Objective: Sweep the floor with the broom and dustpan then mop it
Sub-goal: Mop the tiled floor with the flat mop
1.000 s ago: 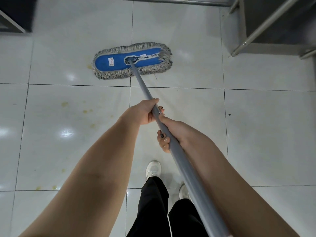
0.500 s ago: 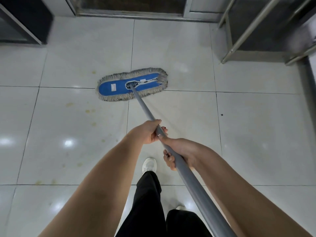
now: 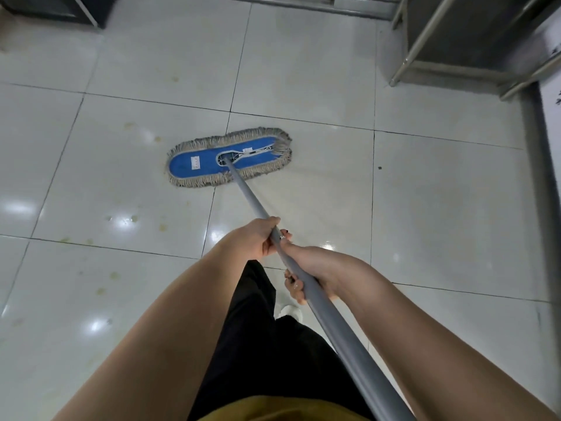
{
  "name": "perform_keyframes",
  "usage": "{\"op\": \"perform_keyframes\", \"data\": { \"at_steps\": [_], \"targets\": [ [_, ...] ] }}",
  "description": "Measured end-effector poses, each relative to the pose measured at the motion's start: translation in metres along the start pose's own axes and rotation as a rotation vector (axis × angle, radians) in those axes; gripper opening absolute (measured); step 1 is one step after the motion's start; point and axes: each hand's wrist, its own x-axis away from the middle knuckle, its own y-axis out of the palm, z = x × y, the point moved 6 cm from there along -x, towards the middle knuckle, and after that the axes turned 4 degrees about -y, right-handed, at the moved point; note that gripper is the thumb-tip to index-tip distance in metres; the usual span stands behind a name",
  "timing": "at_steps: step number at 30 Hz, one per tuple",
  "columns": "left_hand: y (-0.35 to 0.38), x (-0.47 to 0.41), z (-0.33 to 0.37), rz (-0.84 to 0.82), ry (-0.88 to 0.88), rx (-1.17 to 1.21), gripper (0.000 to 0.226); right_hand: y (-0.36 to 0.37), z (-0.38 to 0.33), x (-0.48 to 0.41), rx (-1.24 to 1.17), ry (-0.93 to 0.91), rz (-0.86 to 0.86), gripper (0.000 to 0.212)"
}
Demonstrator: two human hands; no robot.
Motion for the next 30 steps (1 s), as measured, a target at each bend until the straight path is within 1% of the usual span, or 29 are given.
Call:
{"op": "perform_keyframes", "data": {
  "at_steps": [6,9,12,15,21,30],
  "targets": [
    [-0.006,0.03,-0.055,-0.053,-0.053,-0.016,0.019,0.007,0.053,0.019,0.051,0.059,-0.009,0.056],
    [-0.012,0.036,-0.066,-0.061,-0.07,-0.002,0.02,0.013,0.062,0.023,0.065,0.066,0.003,0.056],
    [-0.021,0.033,-0.062,-0.032,-0.058,0.011,0.019,0.021,0.057,0.018,0.065,0.075,0.038,0.054],
    [-0.028,0.024,-0.046,0.018,-0.014,0.015,0.018,0.028,0.042,0.005,0.075,0.079,0.075,0.053],
    [-0.058,0.01,-0.008,0.038,0.023,0.076,0.023,0.052,0.001,-0.015,0.122,0.046,0.106,0.052],
    [-0.134,-0.014,0.09,0.017,0.032,0.124,0.025,0.12,-0.094,-0.056,0.1,0.055,0.108,0.052]
  ]
}}
